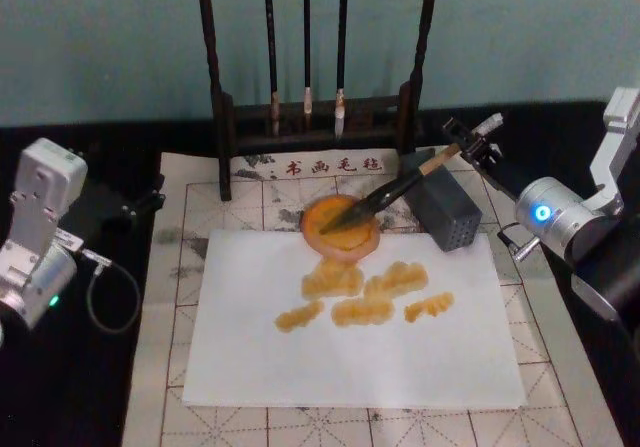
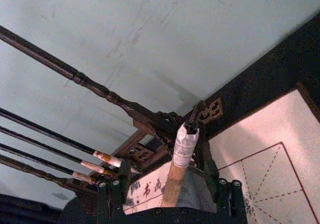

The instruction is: Pick up the brush from the inkstone, write on the paper, then place the brush back to its original position.

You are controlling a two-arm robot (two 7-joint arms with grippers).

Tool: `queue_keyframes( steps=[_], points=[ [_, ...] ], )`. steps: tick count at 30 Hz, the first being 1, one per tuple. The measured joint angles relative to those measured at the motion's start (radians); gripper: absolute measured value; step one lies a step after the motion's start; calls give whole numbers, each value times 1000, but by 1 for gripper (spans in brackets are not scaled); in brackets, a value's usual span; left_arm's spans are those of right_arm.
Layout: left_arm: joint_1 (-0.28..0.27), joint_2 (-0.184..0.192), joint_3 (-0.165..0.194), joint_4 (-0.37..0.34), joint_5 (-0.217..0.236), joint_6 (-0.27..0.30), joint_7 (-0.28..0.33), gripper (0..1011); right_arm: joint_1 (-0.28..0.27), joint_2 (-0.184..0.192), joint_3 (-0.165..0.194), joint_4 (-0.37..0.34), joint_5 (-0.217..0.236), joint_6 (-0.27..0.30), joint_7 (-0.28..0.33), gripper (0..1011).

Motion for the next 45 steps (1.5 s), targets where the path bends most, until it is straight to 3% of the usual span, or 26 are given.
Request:
queue_keyframes(
  steps=[10, 11, 26, 45],
  points=[
    [0, 0, 0, 0, 0, 0, 0, 1001, -1, 0, 1, -1, 0, 1, 1, 743],
    [0, 0, 0, 0, 0, 0, 0, 1001, -1, 0, 1, -1, 0, 1, 1, 676],
    [0, 0, 0, 0, 0, 0, 0, 1001, -1, 0, 1, -1, -2, 1, 2, 211],
    [0, 0, 0, 0, 0, 0, 0, 1001, -1, 0, 1, -1, -2, 1, 1, 195]
  ],
)
